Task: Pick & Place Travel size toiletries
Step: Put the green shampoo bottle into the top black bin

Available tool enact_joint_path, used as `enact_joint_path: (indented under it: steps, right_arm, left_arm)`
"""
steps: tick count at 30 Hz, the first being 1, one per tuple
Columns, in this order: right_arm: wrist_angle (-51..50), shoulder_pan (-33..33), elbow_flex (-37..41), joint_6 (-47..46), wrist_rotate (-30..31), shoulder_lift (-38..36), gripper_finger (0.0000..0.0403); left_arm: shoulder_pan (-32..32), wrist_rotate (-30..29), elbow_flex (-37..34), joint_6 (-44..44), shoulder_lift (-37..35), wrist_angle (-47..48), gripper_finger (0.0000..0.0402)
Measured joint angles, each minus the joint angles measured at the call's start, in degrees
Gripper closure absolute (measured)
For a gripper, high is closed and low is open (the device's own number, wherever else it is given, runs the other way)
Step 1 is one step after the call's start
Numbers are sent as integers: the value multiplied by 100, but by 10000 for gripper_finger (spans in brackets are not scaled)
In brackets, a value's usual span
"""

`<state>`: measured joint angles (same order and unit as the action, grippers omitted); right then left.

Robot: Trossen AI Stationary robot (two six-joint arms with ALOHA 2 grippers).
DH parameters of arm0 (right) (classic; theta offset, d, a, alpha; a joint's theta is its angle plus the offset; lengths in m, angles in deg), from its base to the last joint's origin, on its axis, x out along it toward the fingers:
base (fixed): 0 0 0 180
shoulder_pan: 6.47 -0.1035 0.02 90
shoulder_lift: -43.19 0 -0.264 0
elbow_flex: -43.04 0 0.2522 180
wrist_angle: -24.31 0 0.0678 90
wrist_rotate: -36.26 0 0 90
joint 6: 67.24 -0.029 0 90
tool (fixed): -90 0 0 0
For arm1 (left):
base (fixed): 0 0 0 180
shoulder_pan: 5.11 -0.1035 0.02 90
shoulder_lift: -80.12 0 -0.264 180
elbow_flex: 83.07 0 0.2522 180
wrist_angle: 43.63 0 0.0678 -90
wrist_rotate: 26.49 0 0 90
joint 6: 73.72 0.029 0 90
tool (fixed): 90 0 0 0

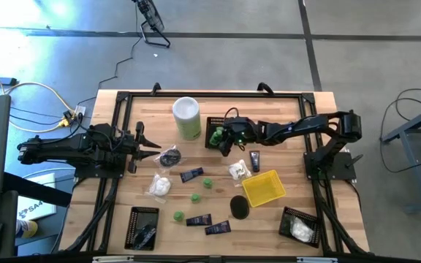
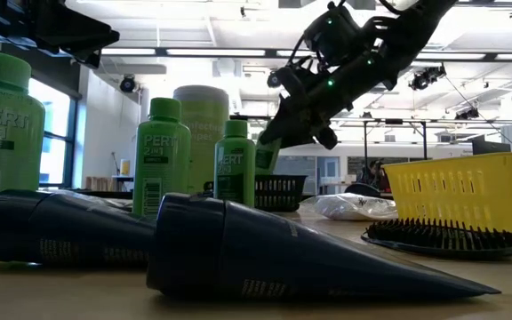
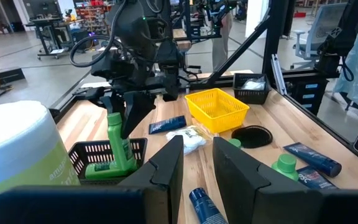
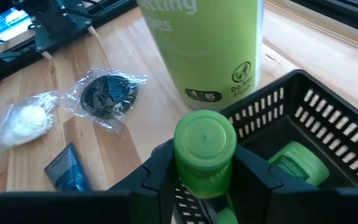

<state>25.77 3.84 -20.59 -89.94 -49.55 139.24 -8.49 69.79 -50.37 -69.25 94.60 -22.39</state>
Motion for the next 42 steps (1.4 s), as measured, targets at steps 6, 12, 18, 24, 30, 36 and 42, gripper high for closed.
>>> enact_joint_path:
  steps: [6,12,18,24,30,36,42]
  right_arm:
    - [1,-7,0,1,27,0,289]
    - [11,-7,0,39,396,0,257]
    - [101,0,0,163,724,-21,196]
    - [179,-2,0,166,1293,-109,156]
    - [429,-20,0,153,1287,-114,169]
    - [836,-148,0,149,781,-114,198]
    - [900,-223,-1,275,430,-255,225]
  left_arm:
    - [1,1,0,0,0,0,318]
    - [1,2,0,0,0,-2,318]
    - [0,2,0,-5,0,-2,318]
    - [2,4,0,-22,0,-4,318]
    - [0,7,0,-24,0,-4,318]
    - [2,9,0,-24,0,-2,318]
    - [0,9,0,0,0,-1,318]
